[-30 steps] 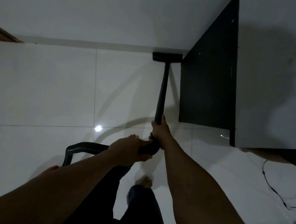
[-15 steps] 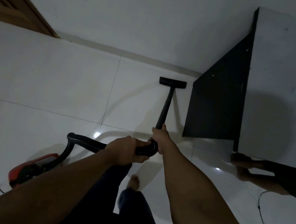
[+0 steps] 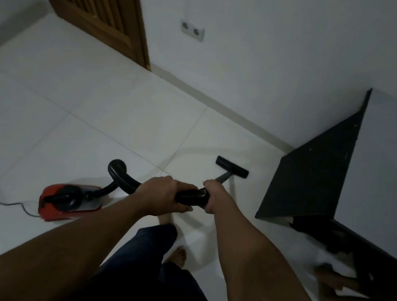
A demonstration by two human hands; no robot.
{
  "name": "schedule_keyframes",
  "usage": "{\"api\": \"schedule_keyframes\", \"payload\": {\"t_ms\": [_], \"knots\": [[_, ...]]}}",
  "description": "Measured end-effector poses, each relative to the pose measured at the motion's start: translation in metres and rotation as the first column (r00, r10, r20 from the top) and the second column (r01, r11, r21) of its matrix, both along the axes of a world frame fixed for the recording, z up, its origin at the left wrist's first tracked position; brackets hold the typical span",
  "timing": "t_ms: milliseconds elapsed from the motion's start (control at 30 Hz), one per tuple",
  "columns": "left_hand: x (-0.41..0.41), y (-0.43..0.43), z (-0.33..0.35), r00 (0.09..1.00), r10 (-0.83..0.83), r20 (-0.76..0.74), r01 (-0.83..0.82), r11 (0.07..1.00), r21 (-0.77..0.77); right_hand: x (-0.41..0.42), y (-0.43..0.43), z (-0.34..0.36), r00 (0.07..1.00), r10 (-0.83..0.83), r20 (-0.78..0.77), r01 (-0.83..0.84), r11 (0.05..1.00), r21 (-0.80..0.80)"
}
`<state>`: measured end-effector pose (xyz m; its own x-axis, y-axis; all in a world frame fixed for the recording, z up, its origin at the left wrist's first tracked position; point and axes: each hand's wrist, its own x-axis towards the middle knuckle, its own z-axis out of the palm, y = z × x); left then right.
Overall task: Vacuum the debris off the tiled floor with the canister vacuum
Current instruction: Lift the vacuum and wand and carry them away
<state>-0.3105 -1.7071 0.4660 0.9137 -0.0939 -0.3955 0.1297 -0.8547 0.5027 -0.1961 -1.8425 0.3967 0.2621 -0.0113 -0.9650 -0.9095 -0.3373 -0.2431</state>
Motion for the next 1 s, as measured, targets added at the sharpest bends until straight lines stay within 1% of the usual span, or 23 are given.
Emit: {"api": "schedule_keyframes", "payload": {"t_ms": [67,167,333,500,667,800,900,1000], "knots": [[-0.016,0.015,0.009,0.998,0.038,0.051,-0.040,0.998,0.037,-0.011,0.018,0.013,1.000,0.010,-0.003,-0.010,1.000,0.025],[-0.043,0.036,0.017,0.988,0.118,0.103,-0.124,0.991,0.052,-0.029,0.048,0.026,0.998,0.041,-0.046,-0.039,0.998,0.059],[-0.084,0.080,0.023,0.956,0.234,0.175,-0.253,0.963,0.095,-0.054,0.112,0.039,0.984,0.174,-0.036,-0.169,0.980,0.108],[-0.129,0.142,0.031,0.890,0.350,0.292,-0.398,0.909,0.123,-0.086,0.197,0.052,0.944,0.329,0.006,-0.325,0.931,0.166],[-0.165,0.220,0.042,0.823,0.447,0.350,-0.507,0.856,0.100,-0.117,0.291,0.069,0.892,0.452,0.034,-0.449,0.872,0.194],[-0.191,0.284,0.058,0.754,0.536,0.380,-0.594,0.803,0.045,-0.138,0.366,0.084,0.849,0.525,0.053,-0.523,0.824,0.217],[-0.204,0.329,0.065,0.706,0.595,0.385,-0.649,0.761,0.013,-0.151,0.416,0.090,0.830,0.554,0.064,-0.552,0.798,0.240],[-0.217,0.368,0.073,0.652,0.652,0.387,-0.698,0.715,-0.029,-0.164,0.458,0.092,0.822,0.566,0.061,-0.555,0.773,0.306]]}}
